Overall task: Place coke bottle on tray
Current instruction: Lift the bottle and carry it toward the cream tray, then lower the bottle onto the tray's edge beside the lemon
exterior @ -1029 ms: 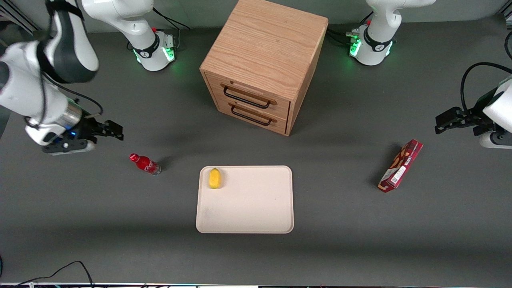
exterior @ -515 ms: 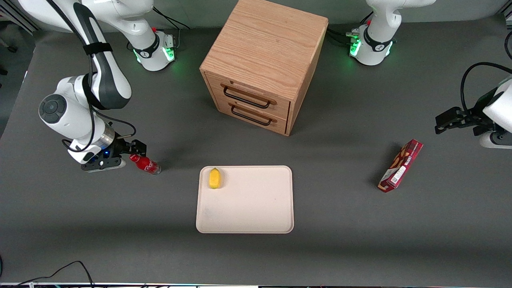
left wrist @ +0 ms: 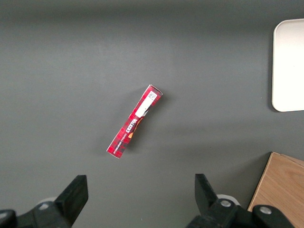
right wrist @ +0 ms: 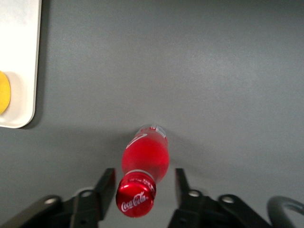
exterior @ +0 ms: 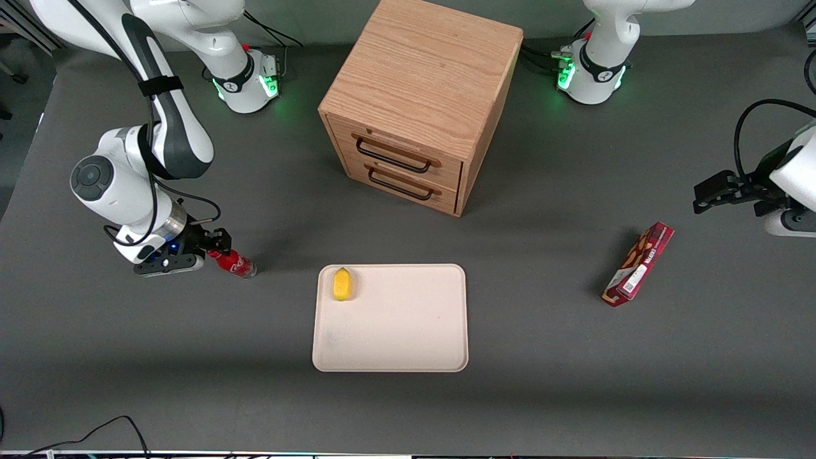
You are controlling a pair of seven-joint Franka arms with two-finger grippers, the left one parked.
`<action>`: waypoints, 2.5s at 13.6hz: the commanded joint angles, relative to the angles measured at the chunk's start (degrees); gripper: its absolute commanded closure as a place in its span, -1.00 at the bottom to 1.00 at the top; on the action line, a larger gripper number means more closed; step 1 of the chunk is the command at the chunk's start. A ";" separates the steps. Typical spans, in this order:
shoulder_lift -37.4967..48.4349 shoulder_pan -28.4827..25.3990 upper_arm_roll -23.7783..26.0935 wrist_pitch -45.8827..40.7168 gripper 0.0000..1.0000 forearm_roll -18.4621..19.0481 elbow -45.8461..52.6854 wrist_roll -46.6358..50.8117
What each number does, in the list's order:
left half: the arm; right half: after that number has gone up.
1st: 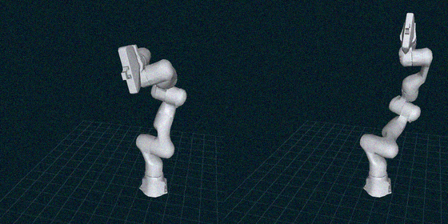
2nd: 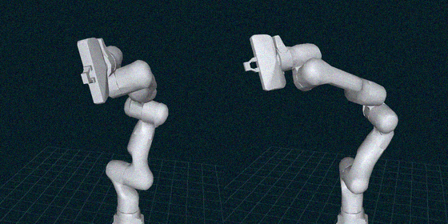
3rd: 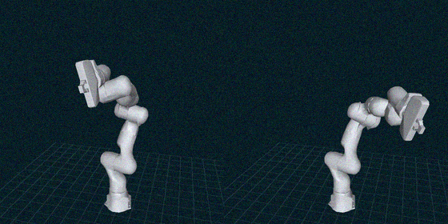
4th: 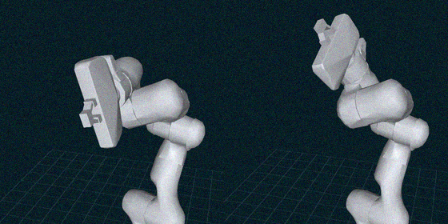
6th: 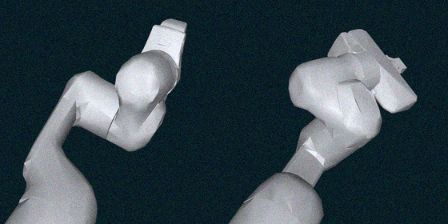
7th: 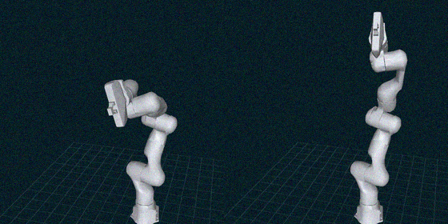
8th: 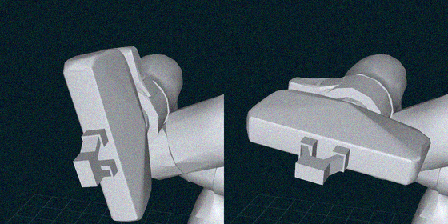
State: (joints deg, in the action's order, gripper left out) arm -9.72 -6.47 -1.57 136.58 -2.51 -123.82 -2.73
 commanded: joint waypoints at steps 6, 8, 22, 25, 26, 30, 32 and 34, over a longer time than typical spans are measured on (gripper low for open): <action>6.64 0.66 -0.01 -10.68 1.00 -0.57 3.90 -0.70; 7.17 1.54 -0.10 -25.50 1.00 -0.48 14.77 -0.70; -24.45 -6.96 -0.28 -47.33 1.00 0.75 68.36 19.29; -30.25 -10.92 -0.19 -37.05 1.00 0.75 68.27 28.54; -32.79 -12.59 -0.19 -32.57 1.00 0.75 68.36 32.22; -39.31 -15.94 -0.45 -22.34 1.00 1.28 68.10 37.80; -41.08 -17.08 -0.71 -19.35 1.00 1.54 67.92 38.59; -42.22 -17.18 -0.72 -19.07 0.56 4.25 67.75 38.59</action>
State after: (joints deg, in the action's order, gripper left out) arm -50.49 -22.96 -1.62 117.80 -1.14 -59.00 33.99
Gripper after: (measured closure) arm 0.687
